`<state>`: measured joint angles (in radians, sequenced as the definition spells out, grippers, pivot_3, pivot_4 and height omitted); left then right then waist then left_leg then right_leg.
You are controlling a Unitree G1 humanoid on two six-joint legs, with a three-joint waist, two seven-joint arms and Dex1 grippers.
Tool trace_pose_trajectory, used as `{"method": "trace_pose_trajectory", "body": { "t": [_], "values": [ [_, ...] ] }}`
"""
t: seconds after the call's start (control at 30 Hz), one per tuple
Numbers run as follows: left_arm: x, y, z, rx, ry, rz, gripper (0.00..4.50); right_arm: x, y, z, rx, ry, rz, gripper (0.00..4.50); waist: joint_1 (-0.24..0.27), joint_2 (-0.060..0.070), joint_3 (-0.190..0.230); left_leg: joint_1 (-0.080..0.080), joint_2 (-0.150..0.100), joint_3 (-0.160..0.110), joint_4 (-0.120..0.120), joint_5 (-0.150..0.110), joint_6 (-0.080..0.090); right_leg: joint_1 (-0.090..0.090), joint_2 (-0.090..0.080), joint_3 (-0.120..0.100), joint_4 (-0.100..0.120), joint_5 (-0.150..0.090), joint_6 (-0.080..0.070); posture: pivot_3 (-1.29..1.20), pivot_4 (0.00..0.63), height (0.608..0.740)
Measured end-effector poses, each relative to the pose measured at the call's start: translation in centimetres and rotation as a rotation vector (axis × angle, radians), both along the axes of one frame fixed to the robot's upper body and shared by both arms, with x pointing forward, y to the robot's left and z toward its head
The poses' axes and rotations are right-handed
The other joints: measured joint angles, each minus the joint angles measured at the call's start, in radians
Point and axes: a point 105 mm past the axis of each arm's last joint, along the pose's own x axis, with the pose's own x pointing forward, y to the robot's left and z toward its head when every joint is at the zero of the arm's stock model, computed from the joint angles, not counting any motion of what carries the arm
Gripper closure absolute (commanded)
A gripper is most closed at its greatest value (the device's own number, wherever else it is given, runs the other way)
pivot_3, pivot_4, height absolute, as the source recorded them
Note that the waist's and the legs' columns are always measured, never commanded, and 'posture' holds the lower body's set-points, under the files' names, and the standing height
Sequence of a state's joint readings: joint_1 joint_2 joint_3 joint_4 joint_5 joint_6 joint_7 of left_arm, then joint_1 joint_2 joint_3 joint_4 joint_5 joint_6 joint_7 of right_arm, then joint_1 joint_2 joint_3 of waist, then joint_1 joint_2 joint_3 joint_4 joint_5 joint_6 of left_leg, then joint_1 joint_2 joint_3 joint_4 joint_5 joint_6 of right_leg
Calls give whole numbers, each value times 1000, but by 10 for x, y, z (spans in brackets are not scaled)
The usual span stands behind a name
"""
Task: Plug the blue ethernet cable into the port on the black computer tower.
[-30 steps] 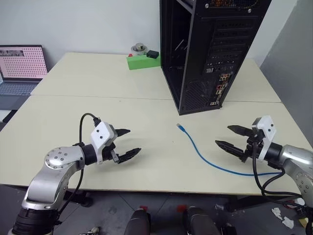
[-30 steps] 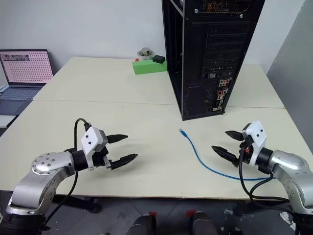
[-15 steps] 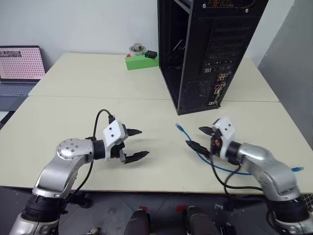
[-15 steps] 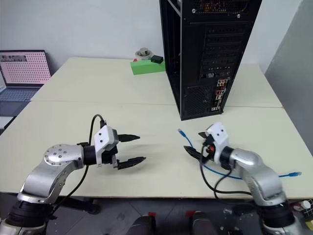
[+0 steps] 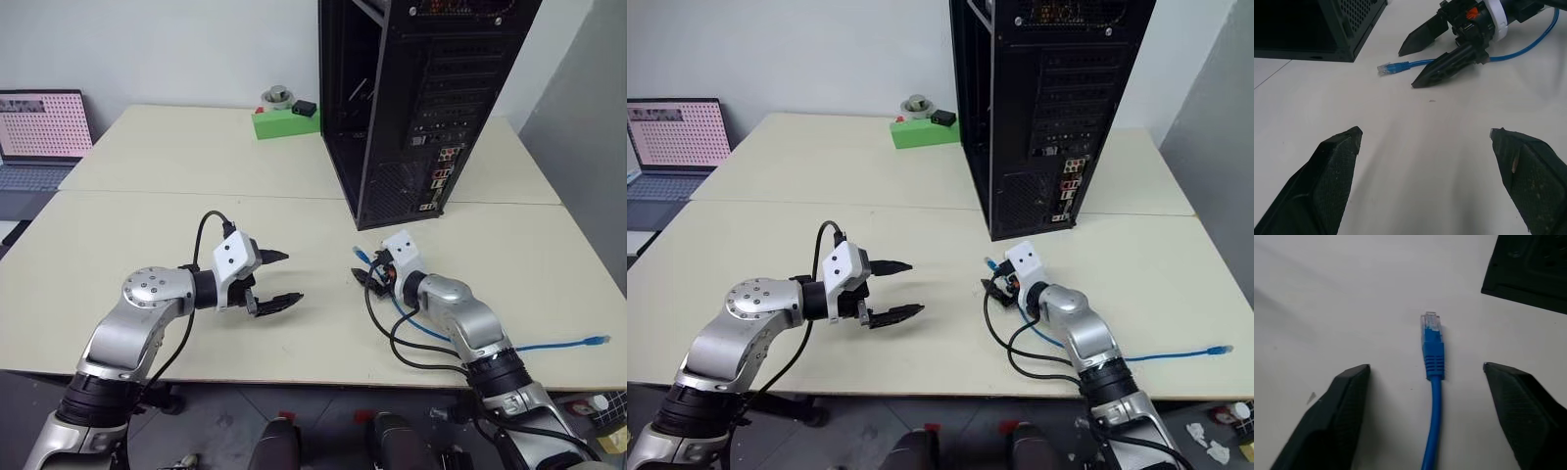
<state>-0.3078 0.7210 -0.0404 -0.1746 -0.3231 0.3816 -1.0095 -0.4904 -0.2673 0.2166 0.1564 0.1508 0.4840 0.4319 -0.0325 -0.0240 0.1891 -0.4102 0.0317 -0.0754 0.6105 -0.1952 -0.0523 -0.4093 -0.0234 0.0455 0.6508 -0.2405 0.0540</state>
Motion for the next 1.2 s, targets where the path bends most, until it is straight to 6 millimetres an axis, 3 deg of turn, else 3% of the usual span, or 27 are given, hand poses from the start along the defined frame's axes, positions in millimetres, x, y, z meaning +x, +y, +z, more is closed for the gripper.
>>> {"method": "trace_pose_trajectory", "body": {
  "t": [0.37,0.47,0.6,0.73,0.83,1.13,1.2],
  "values": [
    [8,5,-5,15,1,32,0,-3,2,0,-22,0,45,3942,0,0,0,1,0,0,0,0,0,0,0,0,1,0,0,0,150,740],
    [13,4,-5,13,1,34,0,-6,5,0,-40,-4,76,4440,0,0,0,1,0,0,0,0,0,0,0,0,1,0,0,0,150,740],
    [17,2,-7,28,1,18,0,-16,10,3,-91,-16,189,4462,0,0,0,1,0,0,0,0,0,0,0,0,1,0,0,0,150,740],
    [16,-3,-8,51,-1,-43,0,-47,28,26,-141,-84,456,4464,0,0,0,0,0,0,0,0,0,0,0,0,1,0,0,0,150,740],
    [12,-10,-10,73,12,-122,0,-66,37,32,-172,-95,599,4465,0,0,0,1,0,0,0,0,0,0,0,0,1,0,0,0,150,740],
    [1,-25,-13,131,28,-291,0,-78,42,35,-219,-93,708,4476,0,0,0,0,0,-1,0,0,0,0,0,0,1,0,0,0,150,740],
    [-1,-26,-14,145,29,-309,375,-77,42,37,-223,-100,710,4477,0,0,0,0,0,-1,0,0,0,0,0,0,1,0,0,0,150,740]
  ]
}}
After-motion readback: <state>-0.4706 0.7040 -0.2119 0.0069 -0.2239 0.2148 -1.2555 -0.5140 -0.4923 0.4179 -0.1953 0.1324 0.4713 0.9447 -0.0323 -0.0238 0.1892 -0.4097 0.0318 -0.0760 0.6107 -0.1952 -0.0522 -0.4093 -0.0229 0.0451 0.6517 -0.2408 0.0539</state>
